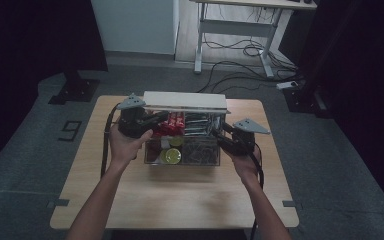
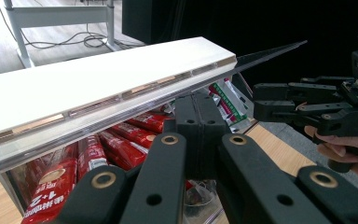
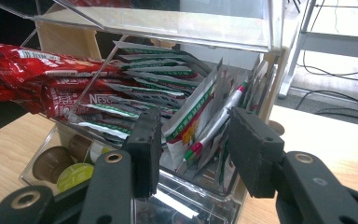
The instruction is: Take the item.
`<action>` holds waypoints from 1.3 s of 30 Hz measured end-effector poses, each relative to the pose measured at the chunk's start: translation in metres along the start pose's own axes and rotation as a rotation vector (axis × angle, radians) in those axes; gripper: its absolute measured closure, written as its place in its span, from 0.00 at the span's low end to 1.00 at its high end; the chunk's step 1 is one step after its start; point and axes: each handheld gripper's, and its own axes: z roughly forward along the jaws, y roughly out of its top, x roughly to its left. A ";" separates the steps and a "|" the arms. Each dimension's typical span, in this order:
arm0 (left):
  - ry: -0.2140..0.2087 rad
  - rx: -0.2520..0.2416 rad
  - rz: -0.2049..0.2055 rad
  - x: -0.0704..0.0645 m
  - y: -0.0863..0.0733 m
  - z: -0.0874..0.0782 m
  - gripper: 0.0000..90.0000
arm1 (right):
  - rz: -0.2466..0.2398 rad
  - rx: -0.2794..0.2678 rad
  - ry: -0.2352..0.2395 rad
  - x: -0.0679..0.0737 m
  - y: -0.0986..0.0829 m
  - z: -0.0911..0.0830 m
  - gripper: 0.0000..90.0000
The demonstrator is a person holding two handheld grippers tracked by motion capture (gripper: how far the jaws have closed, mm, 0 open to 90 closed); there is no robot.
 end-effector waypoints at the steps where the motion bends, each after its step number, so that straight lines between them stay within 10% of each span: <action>1: -0.003 0.000 0.001 0.000 0.000 0.000 1.00 | -0.001 0.000 0.000 0.000 0.000 0.001 0.60; 39: -0.009 -0.003 -0.001 0.001 -0.001 0.000 1.00 | -0.044 0.021 -0.071 0.013 0.011 0.032 0.69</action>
